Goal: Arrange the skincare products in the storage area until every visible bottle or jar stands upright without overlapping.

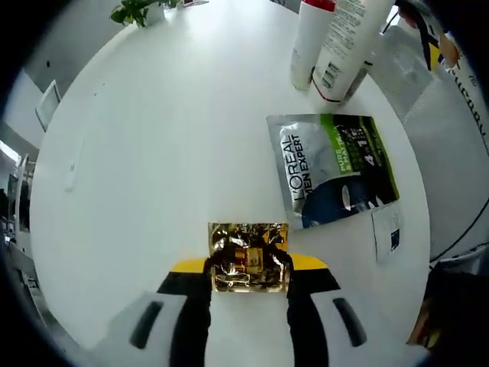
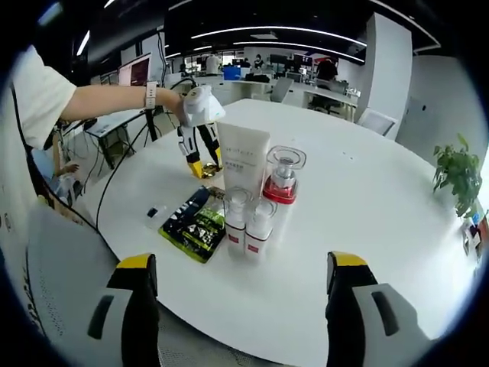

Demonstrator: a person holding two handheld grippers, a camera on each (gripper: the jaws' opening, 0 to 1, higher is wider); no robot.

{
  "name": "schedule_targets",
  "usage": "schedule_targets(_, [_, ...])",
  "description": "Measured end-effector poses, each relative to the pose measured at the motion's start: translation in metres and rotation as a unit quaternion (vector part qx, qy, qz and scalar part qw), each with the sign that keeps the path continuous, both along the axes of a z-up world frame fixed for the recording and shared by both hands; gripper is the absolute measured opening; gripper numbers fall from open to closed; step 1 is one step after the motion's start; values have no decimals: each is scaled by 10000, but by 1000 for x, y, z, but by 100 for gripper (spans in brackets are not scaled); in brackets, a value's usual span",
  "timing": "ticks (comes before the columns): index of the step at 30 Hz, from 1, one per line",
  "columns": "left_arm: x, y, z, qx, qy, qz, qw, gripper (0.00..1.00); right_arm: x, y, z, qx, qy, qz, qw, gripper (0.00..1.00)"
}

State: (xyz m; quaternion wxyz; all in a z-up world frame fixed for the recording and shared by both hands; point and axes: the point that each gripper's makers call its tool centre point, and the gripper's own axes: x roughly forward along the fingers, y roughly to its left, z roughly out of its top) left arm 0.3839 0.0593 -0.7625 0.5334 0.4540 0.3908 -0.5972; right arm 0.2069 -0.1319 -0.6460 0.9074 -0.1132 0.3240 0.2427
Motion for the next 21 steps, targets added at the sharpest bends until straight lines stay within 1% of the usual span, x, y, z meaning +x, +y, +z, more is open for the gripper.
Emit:
schedule_targets(3, [-1, 5, 0, 31, -2, 38, 10000, 33, 0, 0, 1, -2, -17, 0, 10000, 93])
schedule_targets(6, [-10, 7, 1, 42, 31, 59, 10000, 33, 0, 1, 1, -4, -31, 7, 10000, 93])
schedule_targets(9, [-13, 9, 1, 61, 69, 96, 9999, 33, -1, 2, 2, 1, -46, 19, 10000, 93])
schedule_targets(12, [-26, 9, 4, 125, 82, 136, 9998, 33, -2, 3, 4, 3, -74, 32, 10000, 92])
schedule_targets(16, [-36, 13, 6, 178, 84, 182, 9996, 33, -3, 4, 5, 2, -100, 54, 9999, 93])
schedule_targets(19, [-39, 16, 9, 188, 71, 313, 9993, 33, -3, 5, 6, 4, -117, 72, 9999, 92])
schedule_targets(20, [-42, 16, 10, 168, 117, 390, 9990, 33, -3, 5, 6, -3, -120, 87, 9999, 92])
schedule_targets(21, [-43, 16, 10, 160, 123, 388, 9990, 33, -3, 6, 6, 0, -127, 95, 9999, 92])
